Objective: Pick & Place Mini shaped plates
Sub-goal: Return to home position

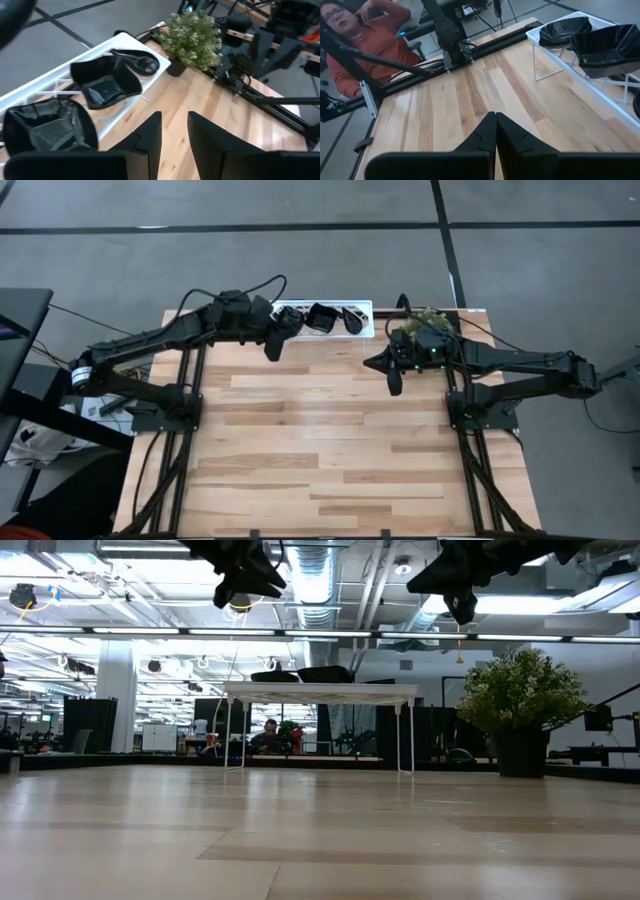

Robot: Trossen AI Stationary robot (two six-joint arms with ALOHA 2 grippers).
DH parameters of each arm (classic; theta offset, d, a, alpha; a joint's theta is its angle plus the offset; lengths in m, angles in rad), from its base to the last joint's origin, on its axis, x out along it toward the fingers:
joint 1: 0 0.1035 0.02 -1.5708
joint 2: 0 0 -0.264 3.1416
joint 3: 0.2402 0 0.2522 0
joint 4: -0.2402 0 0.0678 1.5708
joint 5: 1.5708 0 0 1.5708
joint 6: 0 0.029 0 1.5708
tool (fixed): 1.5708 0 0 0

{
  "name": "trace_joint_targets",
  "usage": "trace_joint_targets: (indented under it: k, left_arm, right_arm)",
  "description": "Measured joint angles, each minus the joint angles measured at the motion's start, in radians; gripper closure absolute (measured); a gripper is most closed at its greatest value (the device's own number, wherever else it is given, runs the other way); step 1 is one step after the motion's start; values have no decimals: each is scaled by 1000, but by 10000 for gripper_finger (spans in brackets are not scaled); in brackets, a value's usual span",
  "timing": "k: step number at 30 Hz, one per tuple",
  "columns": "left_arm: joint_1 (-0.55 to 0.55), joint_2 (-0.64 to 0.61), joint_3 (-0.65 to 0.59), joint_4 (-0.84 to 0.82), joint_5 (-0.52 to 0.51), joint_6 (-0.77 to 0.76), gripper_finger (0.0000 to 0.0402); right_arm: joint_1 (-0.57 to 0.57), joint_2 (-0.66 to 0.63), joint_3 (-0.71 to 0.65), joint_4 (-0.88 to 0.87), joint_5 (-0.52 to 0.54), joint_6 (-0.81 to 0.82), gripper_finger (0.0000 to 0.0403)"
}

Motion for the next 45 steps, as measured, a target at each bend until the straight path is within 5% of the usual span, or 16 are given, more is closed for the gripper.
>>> trace_joint_targets:
  k: [18, 33, 45]
  left_arm:
    - [-101, -56, -33, 129, 0, 80, 307]
    - [-103, -564, -483, 336, -43, 19, 307]
    - [-103, -811, -654, 339, -64, 18, 307]
  right_arm:
    - [-34, -18, 1, -4, 0, 26, 403]
    - [-81, -204, 0, -59, -3, -23, 403]
    - [-76, -246, 0, -64, -3, -35, 403]
